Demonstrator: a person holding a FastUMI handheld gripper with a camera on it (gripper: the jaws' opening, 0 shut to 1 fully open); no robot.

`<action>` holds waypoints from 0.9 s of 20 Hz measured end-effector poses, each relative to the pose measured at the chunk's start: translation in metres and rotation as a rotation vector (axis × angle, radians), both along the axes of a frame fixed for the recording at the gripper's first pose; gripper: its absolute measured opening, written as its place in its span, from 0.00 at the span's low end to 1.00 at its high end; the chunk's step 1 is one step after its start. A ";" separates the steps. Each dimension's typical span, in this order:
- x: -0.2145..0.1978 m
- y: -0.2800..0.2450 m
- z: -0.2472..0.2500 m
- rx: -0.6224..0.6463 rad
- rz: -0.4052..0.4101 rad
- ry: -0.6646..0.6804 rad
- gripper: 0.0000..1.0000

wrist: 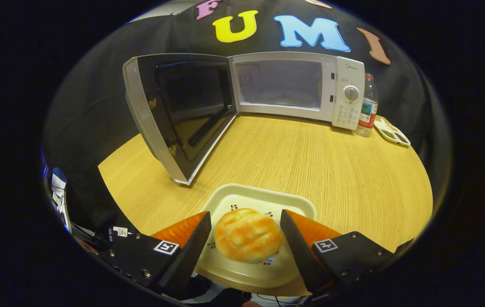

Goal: Open the microwave, put the food inside, and close the microwave door.

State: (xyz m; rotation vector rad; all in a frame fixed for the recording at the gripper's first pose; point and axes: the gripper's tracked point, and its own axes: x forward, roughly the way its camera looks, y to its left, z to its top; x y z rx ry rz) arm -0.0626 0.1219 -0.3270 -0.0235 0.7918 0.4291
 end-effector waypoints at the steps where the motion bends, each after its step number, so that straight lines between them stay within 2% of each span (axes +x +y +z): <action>1: -0.002 -0.002 -0.005 -0.009 0.000 0.010 0.99; 7: -0.009 -0.001 -0.012 -0.035 0.001 0.023 0.97; 13: -0.008 0.002 -0.011 -0.012 0.005 0.056 0.72; 18: 0.023 0.004 0.024 0.033 -0.032 -0.012 0.71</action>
